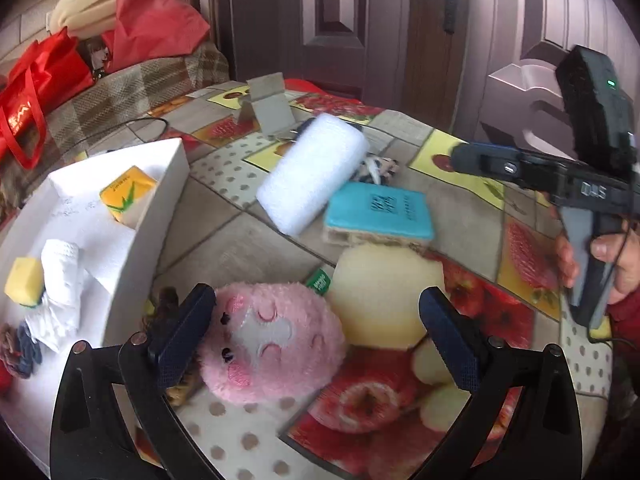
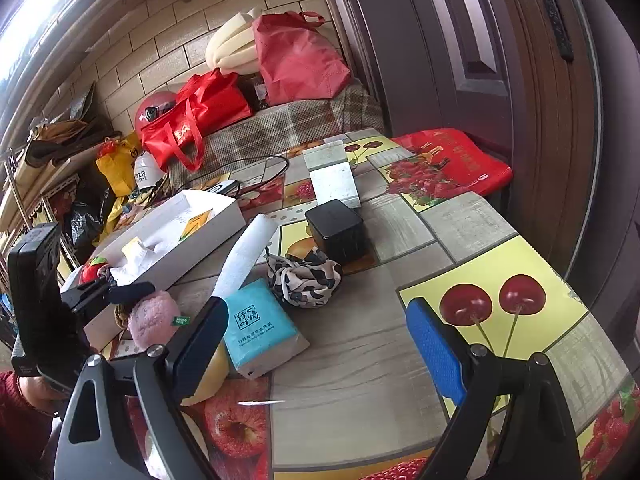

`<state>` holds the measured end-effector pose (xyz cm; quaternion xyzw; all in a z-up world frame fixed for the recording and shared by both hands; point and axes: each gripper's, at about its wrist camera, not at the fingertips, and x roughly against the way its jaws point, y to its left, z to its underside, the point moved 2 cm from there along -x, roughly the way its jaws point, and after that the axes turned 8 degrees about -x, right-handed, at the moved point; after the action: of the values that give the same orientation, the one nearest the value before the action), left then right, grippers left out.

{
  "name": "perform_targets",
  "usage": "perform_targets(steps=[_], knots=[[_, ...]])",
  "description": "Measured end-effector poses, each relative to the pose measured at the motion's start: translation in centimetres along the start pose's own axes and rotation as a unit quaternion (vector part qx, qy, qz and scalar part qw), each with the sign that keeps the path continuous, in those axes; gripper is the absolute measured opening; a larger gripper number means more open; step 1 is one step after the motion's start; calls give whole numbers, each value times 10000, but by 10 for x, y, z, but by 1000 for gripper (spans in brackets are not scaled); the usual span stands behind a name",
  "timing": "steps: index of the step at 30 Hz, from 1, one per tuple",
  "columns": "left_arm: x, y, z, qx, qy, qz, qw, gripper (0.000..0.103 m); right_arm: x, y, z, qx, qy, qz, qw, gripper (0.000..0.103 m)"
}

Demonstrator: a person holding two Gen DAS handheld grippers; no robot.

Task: Organize soft objects
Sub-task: 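Open both grippers and move them back toward the remaining soft items, then grasp the pink plush toy with the left gripper while the right grasps the yellow foam octagon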

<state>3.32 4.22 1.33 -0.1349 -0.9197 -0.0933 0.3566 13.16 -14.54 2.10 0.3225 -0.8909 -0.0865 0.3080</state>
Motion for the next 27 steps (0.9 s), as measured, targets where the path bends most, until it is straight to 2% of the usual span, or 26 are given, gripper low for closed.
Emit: perform_targets(steps=[1, 3, 6, 9, 11, 14, 17, 19, 22, 27], knots=[[6, -8, 6, 4, -8, 146, 9999, 102, 0, 1, 0, 9, 1, 1, 10000, 91], [24, -22, 13, -25, -181, 206, 9996, 102, 0, 2, 0, 52, -18, 0, 10000, 91], [53, -24, 24, 102, -500, 85, 9987, 102, 3, 4, 0, 84, -88, -13, 9999, 92], [62, -16, 32, 132, -461, -185, 9987, 102, 7, 3, 1, -14, -122, -150, 9998, 93], [60, -10, 32, 155, -382, -229, 9989, 102, 8, 4, 4, -128, 35, -419, 9990, 93], [53, -9, 26, 85, -404, -137, 9991, 102, 6, 11, 14, -151, 490, -682, 9964, 93], [37, -14, 18, -186, -274, -171, 9993, 102, 7, 32, 23, 280, 728, -753, 9941, 93], [28, -13, 14, -251, -189, -160, 9994, 99, 6, 48, 31, 740, 873, -616, 9915, 93], [28, -3, 13, -169, -262, -132, 9994, 98, -1, 65, 44, 1344, 1188, -246, 9835, 91], [40, 6, 19, -11, -444, -83, 9990, 98, -16, 77, 57, 1726, 1532, -133, 9729, 91]])
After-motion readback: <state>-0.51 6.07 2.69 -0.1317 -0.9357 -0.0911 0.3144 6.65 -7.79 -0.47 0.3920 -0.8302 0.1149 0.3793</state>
